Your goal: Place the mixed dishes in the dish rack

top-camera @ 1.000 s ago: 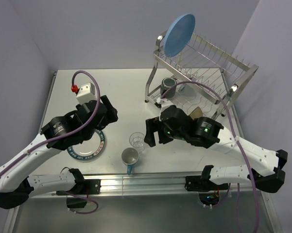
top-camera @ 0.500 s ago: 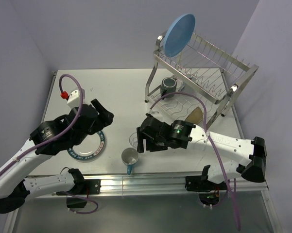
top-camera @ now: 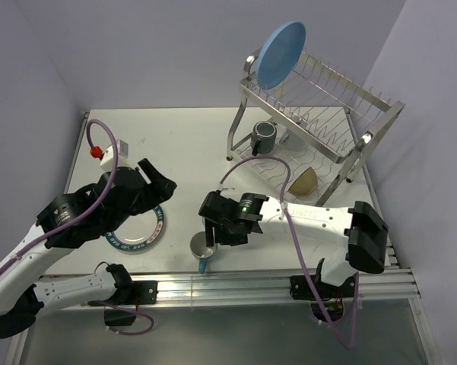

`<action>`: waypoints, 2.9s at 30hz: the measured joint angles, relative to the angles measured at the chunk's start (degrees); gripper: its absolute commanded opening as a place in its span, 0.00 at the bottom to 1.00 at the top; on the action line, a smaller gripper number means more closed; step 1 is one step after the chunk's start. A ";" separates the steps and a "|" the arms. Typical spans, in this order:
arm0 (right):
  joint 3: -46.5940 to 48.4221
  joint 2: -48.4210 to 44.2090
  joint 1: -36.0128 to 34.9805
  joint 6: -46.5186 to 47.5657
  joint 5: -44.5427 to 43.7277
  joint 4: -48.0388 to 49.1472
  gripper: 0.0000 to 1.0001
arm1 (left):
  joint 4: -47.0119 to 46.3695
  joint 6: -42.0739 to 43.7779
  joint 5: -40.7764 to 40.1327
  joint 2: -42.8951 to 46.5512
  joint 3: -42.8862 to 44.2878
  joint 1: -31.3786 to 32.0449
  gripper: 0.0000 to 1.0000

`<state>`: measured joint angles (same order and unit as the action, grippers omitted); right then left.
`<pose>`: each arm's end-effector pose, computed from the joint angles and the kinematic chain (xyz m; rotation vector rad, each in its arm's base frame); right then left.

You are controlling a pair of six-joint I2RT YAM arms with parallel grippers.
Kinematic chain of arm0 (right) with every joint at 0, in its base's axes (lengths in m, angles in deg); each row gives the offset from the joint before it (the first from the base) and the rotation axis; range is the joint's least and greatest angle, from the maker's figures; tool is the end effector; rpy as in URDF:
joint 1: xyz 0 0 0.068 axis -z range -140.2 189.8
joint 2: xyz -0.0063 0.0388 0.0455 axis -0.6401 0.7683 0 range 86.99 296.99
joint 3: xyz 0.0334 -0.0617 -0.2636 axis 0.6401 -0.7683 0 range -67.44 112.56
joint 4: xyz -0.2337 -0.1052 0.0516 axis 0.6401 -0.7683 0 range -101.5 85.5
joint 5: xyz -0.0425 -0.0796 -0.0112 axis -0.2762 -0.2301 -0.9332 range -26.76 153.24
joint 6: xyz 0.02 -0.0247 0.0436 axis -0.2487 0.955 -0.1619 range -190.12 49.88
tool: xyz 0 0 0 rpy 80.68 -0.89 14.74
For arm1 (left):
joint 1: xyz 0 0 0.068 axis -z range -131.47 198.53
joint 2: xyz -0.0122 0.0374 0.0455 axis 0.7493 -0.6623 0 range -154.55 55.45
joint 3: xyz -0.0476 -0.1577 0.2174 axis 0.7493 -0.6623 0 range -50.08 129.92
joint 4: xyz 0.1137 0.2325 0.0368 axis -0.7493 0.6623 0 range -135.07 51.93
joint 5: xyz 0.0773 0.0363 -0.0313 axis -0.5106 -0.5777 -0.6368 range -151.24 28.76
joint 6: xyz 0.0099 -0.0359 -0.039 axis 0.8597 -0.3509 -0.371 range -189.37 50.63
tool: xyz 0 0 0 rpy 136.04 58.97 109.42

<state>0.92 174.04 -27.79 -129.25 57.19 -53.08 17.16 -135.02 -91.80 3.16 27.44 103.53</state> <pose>0.1179 0.2758 0.2545 -0.1792 2.8318 0.4426 0.0941 -0.1028 0.4180 -0.4947 2.1292 -0.6452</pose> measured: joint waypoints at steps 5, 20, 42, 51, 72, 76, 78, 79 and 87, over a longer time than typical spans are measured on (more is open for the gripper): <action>0.24 3.96 -0.15 -0.48 0.22 1.33 0.67 | 1.31 -0.04 0.37 2.19 0.20 -0.02 0.70; 4.81 12.66 -4.48 1.60 0.87 2.95 0.00 | 2.73 -0.66 0.50 4.20 0.31 -0.02 0.71; 26.99 -17.25 10.25 20.02 -4.50 -2.43 0.00 | -14.45 7.78 10.16 -3.28 11.37 -0.04 0.65; 31.50 -22.67 25.81 22.38 7.72 -4.04 0.00 | -49.92 8.94 32.92 -2.49 -7.10 -0.04 0.72; 17.66 -34.82 31.91 15.89 23.45 16.94 0.00 | -95.89 -4.61 55.98 -16.02 -12.28 0.15 0.66; 16.13 -35.74 32.81 14.58 24.57 19.58 0.00 | -98.03 -5.68 56.22 -16.63 -12.44 0.74 0.48; 15.80 -35.95 33.00 13.90 24.68 21.31 0.00 | -99.49 -6.21 56.26 -16.59 -13.00 1.22 0.37; 15.67 -36.04 33.05 13.77 24.72 21.90 0.00 | -100.26 -6.43 56.11 -16.59 -13.38 1.44 0.33; 13.94 -36.46 33.51 12.48 25.18 24.17 0.00 | -102.47 -7.30 56.02 -16.59 -14.62 2.08 0.34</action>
<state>14.86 137.58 5.71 -116.77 82.37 -28.90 -85.30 -142.32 -35.78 -13.43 12.82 105.61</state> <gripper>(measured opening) 0.170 0.270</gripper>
